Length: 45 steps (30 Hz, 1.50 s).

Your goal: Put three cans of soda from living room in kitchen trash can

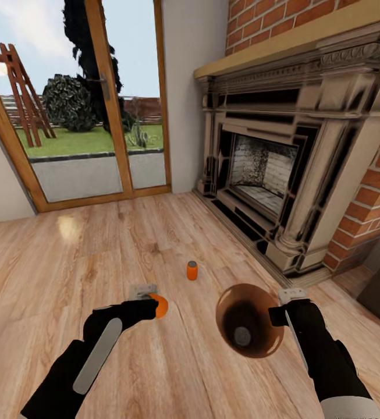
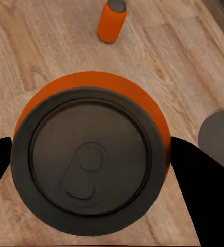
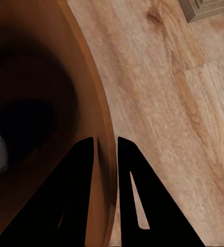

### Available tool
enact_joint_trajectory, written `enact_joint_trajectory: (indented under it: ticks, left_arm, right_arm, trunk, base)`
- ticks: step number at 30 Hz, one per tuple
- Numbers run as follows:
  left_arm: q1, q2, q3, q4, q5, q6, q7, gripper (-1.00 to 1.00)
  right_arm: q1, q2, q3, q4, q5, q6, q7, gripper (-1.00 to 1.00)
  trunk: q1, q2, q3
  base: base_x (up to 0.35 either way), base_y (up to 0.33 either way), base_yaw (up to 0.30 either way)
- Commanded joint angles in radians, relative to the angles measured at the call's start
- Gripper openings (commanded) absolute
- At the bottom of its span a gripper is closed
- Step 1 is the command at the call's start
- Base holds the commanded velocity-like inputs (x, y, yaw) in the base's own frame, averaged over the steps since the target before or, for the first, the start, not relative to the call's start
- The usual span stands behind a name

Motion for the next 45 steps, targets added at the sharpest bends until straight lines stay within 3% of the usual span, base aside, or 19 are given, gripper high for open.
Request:
enact_joint_trajectory:
  ticks: [1,4,9,12,18,24,30,32,45]
  left_arm:
    - [0.001,0.000,0.005,-0.021,0.001,0.024,0.004,-1.00]
    - [0.003,-0.001,0.018,-0.082,0.003,0.108,0.011,-1.00]
    - [0.004,-0.008,0.022,-0.108,0.005,0.194,0.012,-1.00]
    - [0.004,-0.027,0.021,-0.114,0.015,0.219,0.010,-1.00]
    - [0.004,-0.050,0.014,-0.117,0.089,0.219,0.009,-1.00]
    - [0.002,-0.055,0.010,-0.118,0.119,0.219,0.010,-1.00]
    - [0.000,-0.050,0.001,-0.118,0.223,0.219,0.011,-1.00]
    - [-0.002,-0.047,0.000,-0.118,0.240,0.219,0.011,-1.00]
    - [-0.005,-0.044,0.000,-0.118,0.260,0.219,0.011,-1.00]
  right_arm:
    - [-0.002,0.003,0.001,0.007,-0.019,0.001,-0.003,-1.00]
    - [-0.017,0.019,0.003,0.059,-0.019,0.001,-0.045,-1.00]
    - [-0.045,0.029,0.004,0.126,-0.020,0.001,-0.073,-1.00]
    - [-0.054,0.035,0.005,0.154,-0.020,0.001,-0.082,-1.00]
    - [-0.071,0.041,0.006,0.209,-0.017,-0.011,-0.108,-1.00]
    - [-0.078,0.051,0.006,0.242,-0.019,-0.054,-0.165,-1.00]
    - [-0.087,0.067,0.006,0.284,-0.019,-0.067,-0.209,-1.00]
    - [-0.091,0.068,0.005,0.294,-0.018,-0.069,-0.215,-1.00]
    - [-0.116,0.062,0.002,0.374,-0.017,-0.105,-0.258,-1.00]
  trunk:
    - [0.000,0.000,0.004]
    - [-0.002,0.001,0.016]
    - [-0.004,0.002,0.035]
    - [-0.005,0.003,0.047]
    - [-0.025,0.038,0.066]
    - [-0.048,0.080,0.085]
    - [-0.071,0.122,0.104]
    - [-0.079,0.136,0.110]
    - [-0.129,0.227,0.151]
  base:
    - [0.000,0.000,0.000]
    - [0.000,0.000,0.000]
    - [0.000,0.000,0.000]
    - [0.000,0.000,0.000]
    - [0.000,0.000,0.000]
    - [0.000,0.000,0.000]
    - [0.000,0.000,0.000]
    - [0.000,0.000,0.000]
    - [0.000,0.000,0.000]
